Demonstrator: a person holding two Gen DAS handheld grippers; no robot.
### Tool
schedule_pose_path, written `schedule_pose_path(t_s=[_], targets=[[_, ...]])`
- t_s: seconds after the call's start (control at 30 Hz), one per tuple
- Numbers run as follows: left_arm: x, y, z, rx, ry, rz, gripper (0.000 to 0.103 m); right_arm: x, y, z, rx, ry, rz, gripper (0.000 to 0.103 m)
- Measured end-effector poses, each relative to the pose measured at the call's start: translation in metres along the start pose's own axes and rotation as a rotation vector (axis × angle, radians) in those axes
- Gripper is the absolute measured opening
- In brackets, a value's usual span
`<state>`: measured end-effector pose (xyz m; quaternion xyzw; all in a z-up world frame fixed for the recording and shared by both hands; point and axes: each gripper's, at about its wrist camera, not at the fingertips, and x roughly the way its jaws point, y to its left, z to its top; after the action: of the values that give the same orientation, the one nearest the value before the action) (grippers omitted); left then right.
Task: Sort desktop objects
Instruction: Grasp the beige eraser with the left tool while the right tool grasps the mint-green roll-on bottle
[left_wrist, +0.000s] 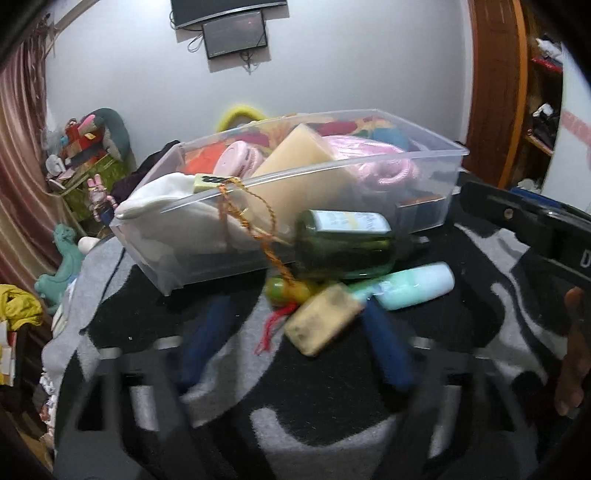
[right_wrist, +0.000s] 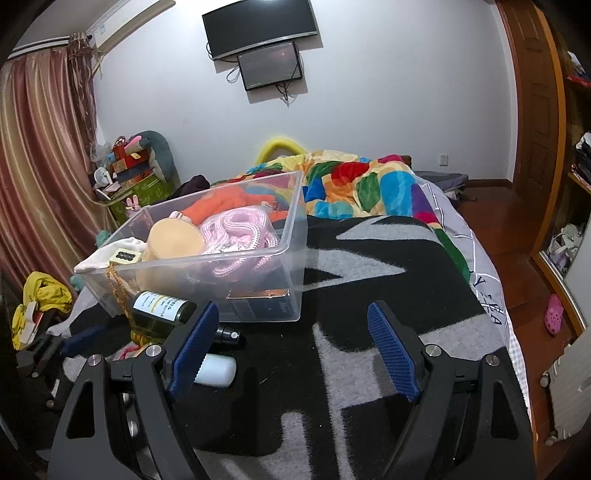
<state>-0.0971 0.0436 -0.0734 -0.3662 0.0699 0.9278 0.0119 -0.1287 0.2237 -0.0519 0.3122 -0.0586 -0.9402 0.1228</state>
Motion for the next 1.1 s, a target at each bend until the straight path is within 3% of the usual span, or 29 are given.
schedule_pose_path(t_s=[0.03, 0.07, 0.2, 0.47, 0.73, 0.93, 1.1], targets=[[0.000, -0.001, -0.001, -0.003, -0.003, 0.026, 0.034, -0.001, 0.001, 0.000, -0.004, -0.003, 0.000, 0.080], [0.002, 0.000, -0.001, -0.009, 0.007, 0.043, 0.031, -0.003, 0.002, 0.000, -0.012, -0.007, -0.001, 0.081], [-0.007, 0.006, -0.005, -0.036, -0.015, 0.002, 0.029, -0.008, 0.006, -0.002, -0.038, -0.008, 0.011, 0.081], [-0.024, 0.039, -0.015, -0.174, -0.022, -0.172, 0.029, 0.005, 0.029, -0.017, -0.122, 0.067, 0.052, 0.081], [-0.036, 0.059, -0.018, -0.212, -0.045, -0.163, 0.029, 0.025, 0.054, -0.033, -0.152, 0.183, 0.095, 0.080], [-0.019, 0.074, -0.027, -0.248, 0.008, -0.162, 0.029, 0.029, 0.074, -0.037, -0.176, 0.183, 0.042, 0.081], [-0.016, 0.079, -0.029, -0.268, 0.005, -0.179, 0.030, 0.036, 0.089, -0.041, -0.199, 0.196, -0.006, 0.082]])
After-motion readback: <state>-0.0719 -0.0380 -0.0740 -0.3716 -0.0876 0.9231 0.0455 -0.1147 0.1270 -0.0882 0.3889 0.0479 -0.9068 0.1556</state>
